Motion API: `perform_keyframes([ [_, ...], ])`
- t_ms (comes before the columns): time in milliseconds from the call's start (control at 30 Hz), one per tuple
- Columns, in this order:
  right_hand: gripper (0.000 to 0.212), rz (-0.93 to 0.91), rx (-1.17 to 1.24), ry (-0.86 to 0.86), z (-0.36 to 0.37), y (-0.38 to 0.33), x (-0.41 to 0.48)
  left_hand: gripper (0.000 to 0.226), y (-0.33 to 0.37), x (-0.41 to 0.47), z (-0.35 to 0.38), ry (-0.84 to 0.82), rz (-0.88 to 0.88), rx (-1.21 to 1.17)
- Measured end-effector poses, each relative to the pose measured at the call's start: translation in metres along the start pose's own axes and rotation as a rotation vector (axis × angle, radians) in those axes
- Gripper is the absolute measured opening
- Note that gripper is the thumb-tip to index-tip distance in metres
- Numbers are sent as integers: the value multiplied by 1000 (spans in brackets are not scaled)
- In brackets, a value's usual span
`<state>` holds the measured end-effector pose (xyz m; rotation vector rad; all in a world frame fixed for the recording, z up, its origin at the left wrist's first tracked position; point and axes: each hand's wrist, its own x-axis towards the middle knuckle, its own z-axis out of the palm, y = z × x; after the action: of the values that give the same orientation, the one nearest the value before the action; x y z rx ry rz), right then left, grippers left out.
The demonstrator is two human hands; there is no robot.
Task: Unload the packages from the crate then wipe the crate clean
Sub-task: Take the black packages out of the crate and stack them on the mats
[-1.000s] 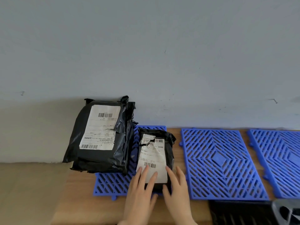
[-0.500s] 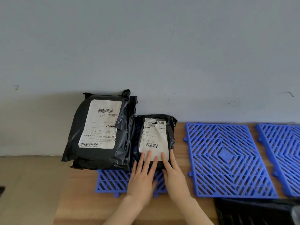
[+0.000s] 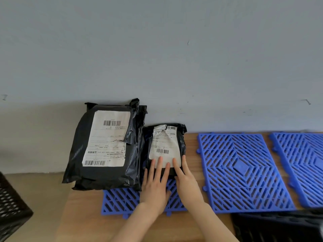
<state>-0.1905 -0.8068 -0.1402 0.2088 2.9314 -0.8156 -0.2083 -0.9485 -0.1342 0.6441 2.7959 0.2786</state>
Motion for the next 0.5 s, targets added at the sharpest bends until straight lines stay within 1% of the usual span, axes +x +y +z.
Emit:
perform_keyframes([
  [33, 79, 5, -1, -6, -3, -3, 0, 97, 2, -1, -3, 1, -9, -6],
  [133, 65, 15, 21, -23, -17, -9, -3, 79, 11, -6, -21, -45, -40, -65],
  [200, 61, 17, 29, 4, -29, -13, -8, 72, 18, -11, -34, -39, -31, -105],
  [333, 51, 26, 69, 108, -66, -24, -28, 64, 34, -25, -50, 37, 37, -182],
  [500, 41, 5, 108, 211, -134, -34, -66, 48, 72, -44, -91, 247, 106, -347],
])
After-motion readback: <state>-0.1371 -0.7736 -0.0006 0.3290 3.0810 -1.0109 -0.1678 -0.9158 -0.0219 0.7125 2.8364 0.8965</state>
